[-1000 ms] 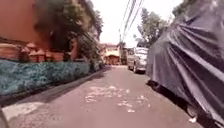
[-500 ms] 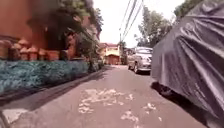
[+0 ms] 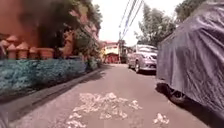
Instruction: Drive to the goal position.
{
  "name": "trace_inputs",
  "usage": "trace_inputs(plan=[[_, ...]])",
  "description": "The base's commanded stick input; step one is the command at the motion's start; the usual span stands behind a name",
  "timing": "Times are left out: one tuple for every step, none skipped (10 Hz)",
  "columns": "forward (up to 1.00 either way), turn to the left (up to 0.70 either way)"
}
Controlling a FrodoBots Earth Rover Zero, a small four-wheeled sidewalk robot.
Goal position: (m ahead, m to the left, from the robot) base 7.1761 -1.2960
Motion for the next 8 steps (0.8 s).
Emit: trace_inputs(plan=[[0.70, 0.00], [0.70, 0.00], [0.70, 0.00], [0.70, 0.00], [0.70, 0.00], [0.70, 0.00], [0.70, 0.00], [0.70, 0.01]])
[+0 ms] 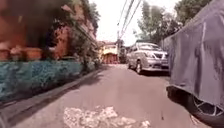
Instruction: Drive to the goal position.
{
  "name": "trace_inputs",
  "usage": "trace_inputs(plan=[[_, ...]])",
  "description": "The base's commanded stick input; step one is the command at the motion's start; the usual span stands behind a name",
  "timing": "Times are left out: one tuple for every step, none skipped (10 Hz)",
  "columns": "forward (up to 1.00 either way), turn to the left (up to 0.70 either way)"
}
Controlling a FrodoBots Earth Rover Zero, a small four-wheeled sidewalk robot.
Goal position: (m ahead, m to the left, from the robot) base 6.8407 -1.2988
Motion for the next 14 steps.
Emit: trace_inputs(plan=[[0.70, 0.00], [0.70, 0.02], [0.70, 0.02], [0.70, 0.02], [0.70, 0.02], [0.70, 0.00], [0.70, 0.02], [0.70, 0.02], [0.70, 0.02], [0.70, 0.02], [0.70, 0.02], [0.70, 0.02], [0.70, 0.02], [0.70, 0.02]])
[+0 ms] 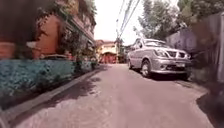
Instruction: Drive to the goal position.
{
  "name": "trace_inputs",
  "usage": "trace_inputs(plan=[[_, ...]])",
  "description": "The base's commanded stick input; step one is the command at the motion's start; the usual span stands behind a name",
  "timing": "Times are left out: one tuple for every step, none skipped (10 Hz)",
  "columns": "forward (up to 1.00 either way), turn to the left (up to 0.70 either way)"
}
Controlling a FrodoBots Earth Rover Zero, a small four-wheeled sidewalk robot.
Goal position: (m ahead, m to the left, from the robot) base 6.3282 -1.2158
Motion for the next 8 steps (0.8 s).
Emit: trace_inputs(plan=[[0.70, 0.02], [0.70, 0.02], [0.70, 0.02], [0.70, 0.02], [0.70, 0.02], [0.70, 0.02], [0.70, 0.02], [0.70, 0.02]])
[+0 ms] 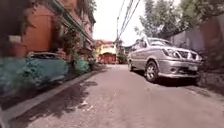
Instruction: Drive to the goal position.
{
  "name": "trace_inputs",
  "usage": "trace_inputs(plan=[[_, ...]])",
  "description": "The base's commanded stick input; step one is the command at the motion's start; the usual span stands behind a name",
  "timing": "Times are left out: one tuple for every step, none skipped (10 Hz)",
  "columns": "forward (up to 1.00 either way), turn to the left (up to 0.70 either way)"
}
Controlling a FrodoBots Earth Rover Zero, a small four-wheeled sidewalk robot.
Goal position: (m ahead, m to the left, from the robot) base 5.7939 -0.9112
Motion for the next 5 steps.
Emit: trace_inputs(plan=[[0.70, 0.02], [0.70, 0.02], [0.70, 0.02], [0.70, 0.02], [0.70, 0.02]])
